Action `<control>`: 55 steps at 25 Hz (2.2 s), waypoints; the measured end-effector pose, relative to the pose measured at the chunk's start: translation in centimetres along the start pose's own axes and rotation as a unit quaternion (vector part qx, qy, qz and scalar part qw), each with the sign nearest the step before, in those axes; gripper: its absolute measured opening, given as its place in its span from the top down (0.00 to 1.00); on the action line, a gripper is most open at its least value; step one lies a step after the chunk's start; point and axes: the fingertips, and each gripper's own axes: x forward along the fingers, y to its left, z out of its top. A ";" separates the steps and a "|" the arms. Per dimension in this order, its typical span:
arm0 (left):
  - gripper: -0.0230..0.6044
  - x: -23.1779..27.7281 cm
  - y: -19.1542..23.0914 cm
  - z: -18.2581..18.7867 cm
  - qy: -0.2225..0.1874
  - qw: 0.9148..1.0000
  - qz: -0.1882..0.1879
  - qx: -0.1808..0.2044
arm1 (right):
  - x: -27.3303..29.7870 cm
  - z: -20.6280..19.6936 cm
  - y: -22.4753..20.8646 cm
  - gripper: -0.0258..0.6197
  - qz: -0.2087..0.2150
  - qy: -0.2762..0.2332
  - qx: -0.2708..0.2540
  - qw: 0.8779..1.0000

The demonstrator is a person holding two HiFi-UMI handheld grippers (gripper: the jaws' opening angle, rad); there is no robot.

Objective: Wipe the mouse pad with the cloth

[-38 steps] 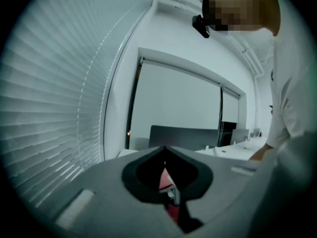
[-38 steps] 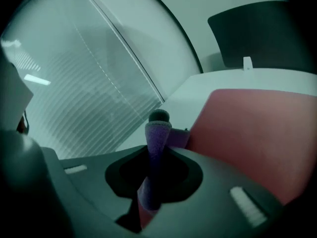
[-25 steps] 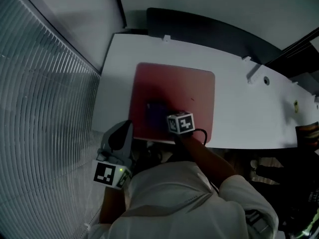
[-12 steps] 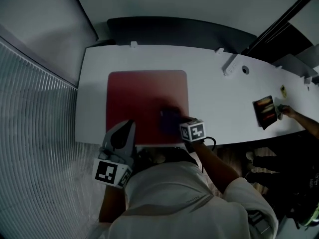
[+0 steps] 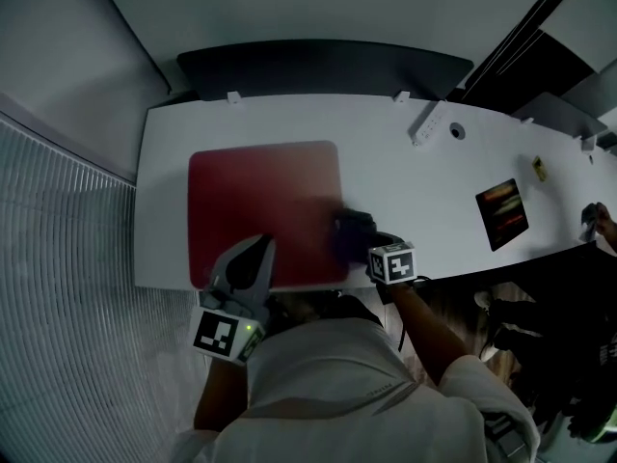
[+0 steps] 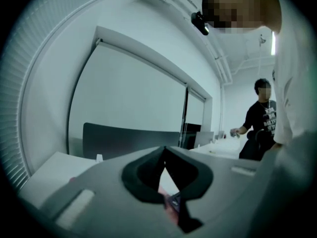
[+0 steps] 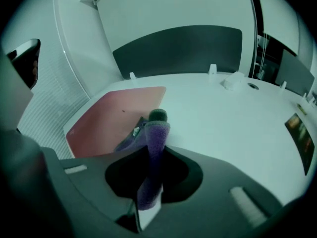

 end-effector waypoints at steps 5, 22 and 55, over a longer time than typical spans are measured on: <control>0.96 -1.0 0.8 0.5 -0.006 1.000 -0.001 0.015 | -3.0 3.7 5.3 0.88 0.051 -0.062 0.021 0.997; 0.96 -19.0 13.3 0.6 -0.017 0.986 0.163 0.019 | 4.7 6.2 42.3 0.88 0.354 -0.029 -0.101 0.929; 0.96 -4.3 -0.7 1.5 -0.012 0.999 0.031 0.019 | 1.5 -4.4 10.2 0.88 0.121 0.013 -0.030 0.992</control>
